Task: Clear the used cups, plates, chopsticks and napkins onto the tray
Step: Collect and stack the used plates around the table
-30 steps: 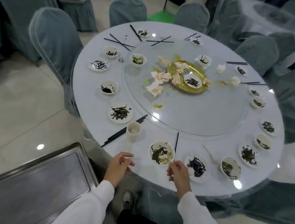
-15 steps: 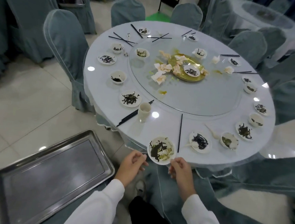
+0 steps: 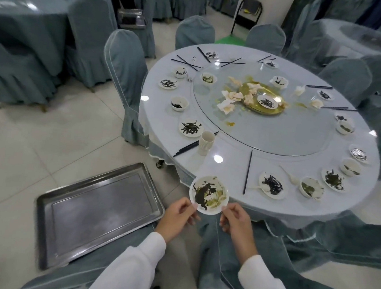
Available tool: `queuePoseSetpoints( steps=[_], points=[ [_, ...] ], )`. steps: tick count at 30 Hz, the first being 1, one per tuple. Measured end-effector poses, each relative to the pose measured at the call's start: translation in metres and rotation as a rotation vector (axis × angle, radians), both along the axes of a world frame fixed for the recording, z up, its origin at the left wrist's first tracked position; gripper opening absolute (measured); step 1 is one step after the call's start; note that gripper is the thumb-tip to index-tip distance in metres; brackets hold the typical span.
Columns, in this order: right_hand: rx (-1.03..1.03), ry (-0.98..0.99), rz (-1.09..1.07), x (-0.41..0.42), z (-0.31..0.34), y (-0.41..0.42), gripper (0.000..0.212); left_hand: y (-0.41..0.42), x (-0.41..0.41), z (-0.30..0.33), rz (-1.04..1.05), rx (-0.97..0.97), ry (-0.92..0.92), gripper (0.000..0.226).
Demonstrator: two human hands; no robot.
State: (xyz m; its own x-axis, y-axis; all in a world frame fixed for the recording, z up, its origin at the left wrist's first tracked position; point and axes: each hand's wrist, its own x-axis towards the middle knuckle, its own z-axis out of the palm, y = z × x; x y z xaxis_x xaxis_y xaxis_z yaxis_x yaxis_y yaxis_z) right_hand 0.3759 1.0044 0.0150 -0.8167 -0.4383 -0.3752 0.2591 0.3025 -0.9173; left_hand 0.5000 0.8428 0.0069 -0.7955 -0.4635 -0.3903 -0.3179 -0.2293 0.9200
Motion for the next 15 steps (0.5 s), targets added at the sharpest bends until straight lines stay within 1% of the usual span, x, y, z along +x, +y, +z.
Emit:
queuePoseSetpoints(
  steps=[4, 8, 10, 15],
  points=[
    [-0.033, 0.004, 0.084, 0.029, 0.004, 0.012, 0.017, 0.021, 0.035, 0.012, 0.112, -0.002, 0.005, 0.026],
    [-0.064, 0.002, 0.183, 0.063, 0.009, 0.018, 0.018, 0.037, 0.082, 0.022, 0.212, -0.045, -0.013, 0.028],
    [-0.09, -0.008, 0.24, 0.081, 0.012, 0.014, 0.017, 0.042, 0.106, 0.025, 0.279, -0.048, -0.017, 0.023],
    [-0.139, -0.031, 0.348, 0.125, 0.017, -0.001, 0.019, 0.048, 0.161, 0.03, 0.478, -0.046, -0.015, 0.023]
  ],
)
